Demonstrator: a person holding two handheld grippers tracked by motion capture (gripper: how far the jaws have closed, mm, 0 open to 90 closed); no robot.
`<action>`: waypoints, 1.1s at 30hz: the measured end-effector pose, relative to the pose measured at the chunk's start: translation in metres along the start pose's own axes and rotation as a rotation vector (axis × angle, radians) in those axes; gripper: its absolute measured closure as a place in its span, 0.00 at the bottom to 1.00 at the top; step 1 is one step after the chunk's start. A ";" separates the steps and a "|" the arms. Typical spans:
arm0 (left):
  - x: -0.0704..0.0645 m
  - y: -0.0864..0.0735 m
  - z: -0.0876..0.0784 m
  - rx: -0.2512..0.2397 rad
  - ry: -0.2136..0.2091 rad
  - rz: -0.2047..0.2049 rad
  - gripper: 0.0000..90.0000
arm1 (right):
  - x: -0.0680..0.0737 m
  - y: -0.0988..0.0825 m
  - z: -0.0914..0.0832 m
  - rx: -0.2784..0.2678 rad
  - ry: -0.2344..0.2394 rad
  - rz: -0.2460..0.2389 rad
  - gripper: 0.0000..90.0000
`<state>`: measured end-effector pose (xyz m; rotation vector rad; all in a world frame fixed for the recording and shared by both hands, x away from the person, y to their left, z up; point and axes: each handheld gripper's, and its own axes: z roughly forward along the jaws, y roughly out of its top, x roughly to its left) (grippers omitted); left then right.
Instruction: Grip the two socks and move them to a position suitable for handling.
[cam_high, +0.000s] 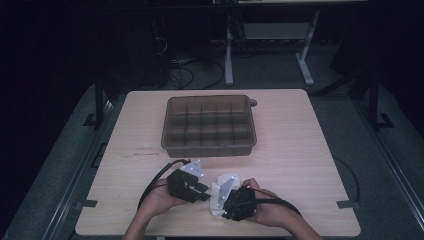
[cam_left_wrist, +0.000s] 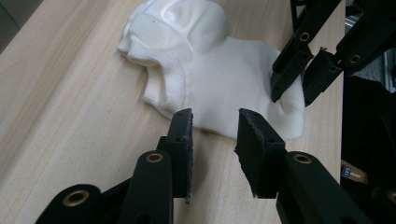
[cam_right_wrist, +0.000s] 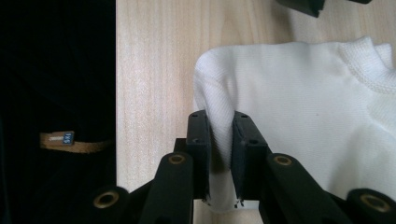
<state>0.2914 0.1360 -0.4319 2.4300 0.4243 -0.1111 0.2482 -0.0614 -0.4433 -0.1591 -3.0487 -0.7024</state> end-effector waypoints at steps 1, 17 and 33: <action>0.000 0.000 0.000 0.000 -0.002 0.001 0.74 | -0.002 0.000 0.000 -0.003 0.011 0.006 0.88; -0.005 0.019 0.022 0.028 -0.051 0.046 0.97 | -0.003 0.007 -0.012 -0.020 0.048 0.016 0.89; -0.005 0.018 0.043 0.040 -0.102 0.036 0.98 | -0.001 0.005 -0.034 -0.091 0.064 0.032 0.89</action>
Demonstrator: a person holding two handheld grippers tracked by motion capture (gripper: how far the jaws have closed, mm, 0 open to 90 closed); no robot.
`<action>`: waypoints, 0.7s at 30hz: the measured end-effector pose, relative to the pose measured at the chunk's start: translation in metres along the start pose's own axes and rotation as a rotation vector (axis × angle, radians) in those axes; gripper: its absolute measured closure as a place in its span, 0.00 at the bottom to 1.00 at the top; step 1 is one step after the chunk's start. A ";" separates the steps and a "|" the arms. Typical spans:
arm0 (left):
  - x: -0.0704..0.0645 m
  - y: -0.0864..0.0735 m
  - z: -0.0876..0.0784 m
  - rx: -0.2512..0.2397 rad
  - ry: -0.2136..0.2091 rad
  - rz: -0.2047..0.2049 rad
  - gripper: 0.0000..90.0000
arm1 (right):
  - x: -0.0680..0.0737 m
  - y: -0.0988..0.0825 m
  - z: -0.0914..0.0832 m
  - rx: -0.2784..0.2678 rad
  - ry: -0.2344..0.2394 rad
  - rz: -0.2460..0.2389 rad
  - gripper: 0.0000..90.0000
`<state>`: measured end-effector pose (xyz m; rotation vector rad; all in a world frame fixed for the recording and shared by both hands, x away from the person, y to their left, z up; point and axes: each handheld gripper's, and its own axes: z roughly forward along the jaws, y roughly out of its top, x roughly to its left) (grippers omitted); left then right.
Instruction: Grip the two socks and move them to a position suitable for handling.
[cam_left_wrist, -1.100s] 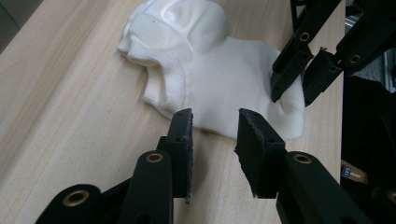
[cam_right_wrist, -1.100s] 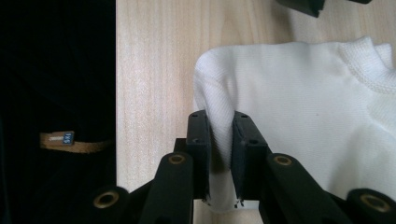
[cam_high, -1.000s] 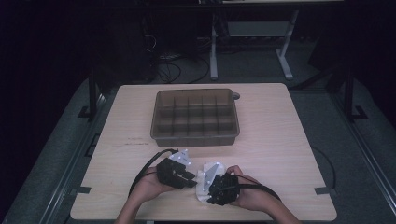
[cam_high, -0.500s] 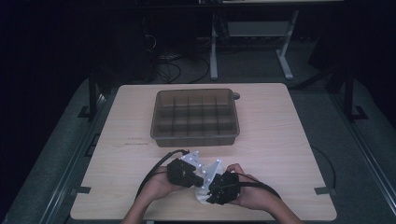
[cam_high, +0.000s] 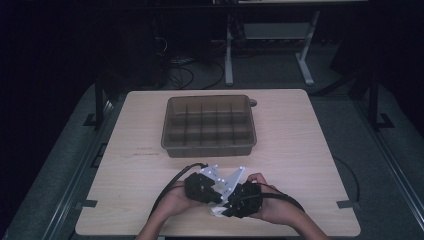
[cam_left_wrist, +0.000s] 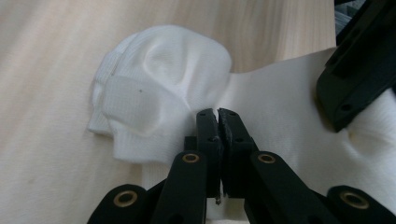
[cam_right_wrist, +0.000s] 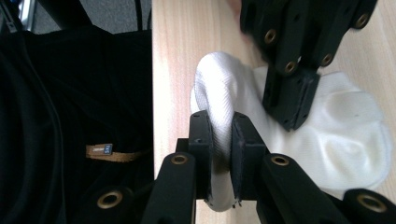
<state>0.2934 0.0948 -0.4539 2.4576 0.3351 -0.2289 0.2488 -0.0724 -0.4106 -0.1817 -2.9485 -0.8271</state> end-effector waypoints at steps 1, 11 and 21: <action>-0.002 -0.001 0.001 -0.005 -0.004 0.008 0.98 | 0.000 0.000 -0.001 -0.005 -0.001 -0.003 0.89; -0.004 0.001 -0.019 -0.061 0.026 0.009 0.98 | 0.005 0.003 -0.004 -0.003 0.009 -0.002 0.89; 0.007 -0.005 -0.025 -0.068 0.069 -0.035 0.96 | 0.014 0.012 -0.008 0.007 0.021 -0.015 0.89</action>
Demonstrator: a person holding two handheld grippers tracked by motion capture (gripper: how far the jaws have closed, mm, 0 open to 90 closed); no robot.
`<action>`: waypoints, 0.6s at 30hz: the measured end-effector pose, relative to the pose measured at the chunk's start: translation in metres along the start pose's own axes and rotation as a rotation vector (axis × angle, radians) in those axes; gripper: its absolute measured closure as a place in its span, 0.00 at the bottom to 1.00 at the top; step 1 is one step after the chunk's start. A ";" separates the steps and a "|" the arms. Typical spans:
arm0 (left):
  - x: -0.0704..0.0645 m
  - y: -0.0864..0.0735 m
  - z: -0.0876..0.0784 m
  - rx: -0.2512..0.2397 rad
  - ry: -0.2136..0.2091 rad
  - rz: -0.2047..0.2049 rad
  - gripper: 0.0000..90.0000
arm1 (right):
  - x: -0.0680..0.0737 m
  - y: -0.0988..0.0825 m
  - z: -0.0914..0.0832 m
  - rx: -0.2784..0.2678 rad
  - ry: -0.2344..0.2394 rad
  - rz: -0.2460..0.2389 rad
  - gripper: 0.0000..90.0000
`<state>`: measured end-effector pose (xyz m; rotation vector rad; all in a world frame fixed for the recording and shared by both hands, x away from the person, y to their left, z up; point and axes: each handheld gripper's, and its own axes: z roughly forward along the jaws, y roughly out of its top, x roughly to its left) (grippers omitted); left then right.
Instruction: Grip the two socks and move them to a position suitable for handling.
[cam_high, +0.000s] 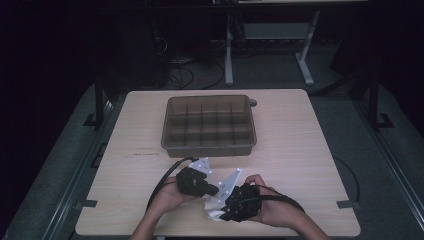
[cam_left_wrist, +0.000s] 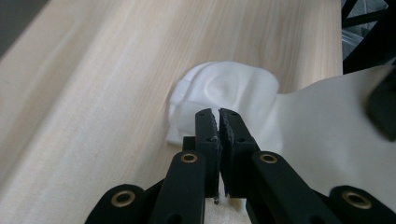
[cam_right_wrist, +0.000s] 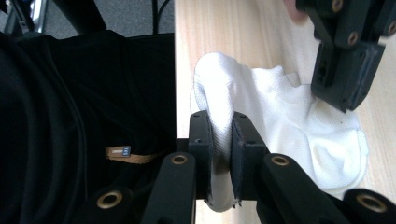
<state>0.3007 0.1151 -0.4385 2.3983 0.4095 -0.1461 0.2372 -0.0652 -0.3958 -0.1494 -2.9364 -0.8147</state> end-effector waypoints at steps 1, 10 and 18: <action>0.000 -0.001 0.002 0.005 -0.001 0.000 0.96 | 0.001 0.001 0.000 0.002 0.002 -0.002 0.89; -0.003 -0.001 0.015 0.055 -0.025 0.015 0.96 | 0.001 0.007 -0.007 -0.012 0.015 -0.009 0.89; -0.001 -0.002 0.010 0.042 -0.025 0.017 0.96 | -0.025 0.008 -0.001 0.021 0.008 0.049 0.89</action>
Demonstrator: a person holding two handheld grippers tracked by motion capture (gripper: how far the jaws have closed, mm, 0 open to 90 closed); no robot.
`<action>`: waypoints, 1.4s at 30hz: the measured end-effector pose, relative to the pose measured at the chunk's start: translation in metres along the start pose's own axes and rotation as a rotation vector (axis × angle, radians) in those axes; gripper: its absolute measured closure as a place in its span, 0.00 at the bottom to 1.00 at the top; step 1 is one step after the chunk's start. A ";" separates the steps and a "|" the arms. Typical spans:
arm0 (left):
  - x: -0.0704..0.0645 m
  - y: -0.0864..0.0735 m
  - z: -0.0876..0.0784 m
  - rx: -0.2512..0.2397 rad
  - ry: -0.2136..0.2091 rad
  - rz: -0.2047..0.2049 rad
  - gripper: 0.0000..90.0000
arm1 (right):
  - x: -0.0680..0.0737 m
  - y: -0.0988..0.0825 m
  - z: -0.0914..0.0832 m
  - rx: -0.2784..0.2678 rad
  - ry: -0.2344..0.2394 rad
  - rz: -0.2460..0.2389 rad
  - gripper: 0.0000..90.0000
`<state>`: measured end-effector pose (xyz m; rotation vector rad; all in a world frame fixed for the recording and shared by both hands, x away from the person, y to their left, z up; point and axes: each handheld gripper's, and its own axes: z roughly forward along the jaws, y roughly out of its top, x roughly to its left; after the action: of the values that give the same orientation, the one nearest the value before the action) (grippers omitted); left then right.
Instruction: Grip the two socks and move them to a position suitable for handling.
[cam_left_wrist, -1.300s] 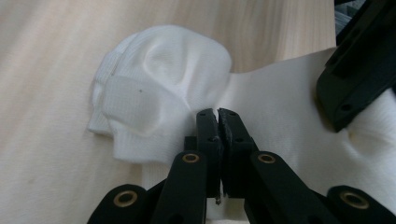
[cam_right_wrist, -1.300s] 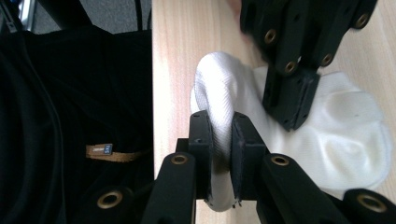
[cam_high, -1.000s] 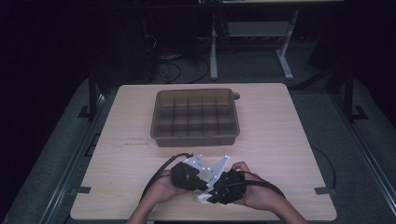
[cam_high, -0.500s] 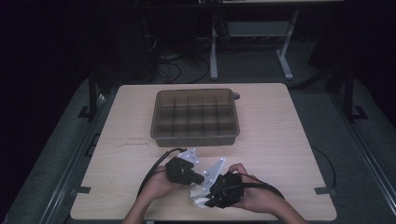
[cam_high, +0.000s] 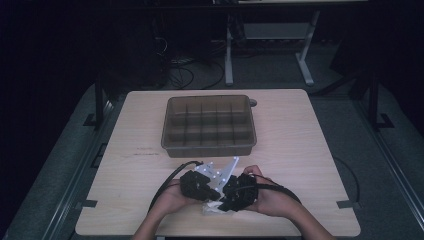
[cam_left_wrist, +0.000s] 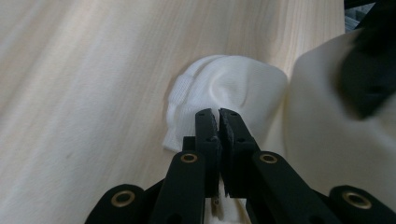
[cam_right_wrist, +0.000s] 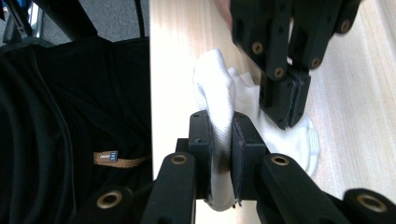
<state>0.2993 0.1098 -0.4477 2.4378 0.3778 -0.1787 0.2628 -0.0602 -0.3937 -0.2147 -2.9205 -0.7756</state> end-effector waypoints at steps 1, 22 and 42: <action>0.001 -0.001 -0.003 -0.012 0.009 -0.005 0.96 | -0.003 0.001 0.001 0.003 0.003 0.001 0.89; -0.007 -0.026 -0.050 -0.072 0.072 0.006 0.94 | -0.049 0.002 0.040 0.107 -0.006 0.146 0.90; -0.008 -0.016 -0.018 -0.032 0.037 0.008 0.94 | -0.042 -0.014 0.008 0.025 -0.092 0.119 0.69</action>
<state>0.2874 0.1311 -0.4412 2.4134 0.3850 -0.1232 0.3008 -0.0723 -0.4136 -0.4288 -2.9674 -0.7287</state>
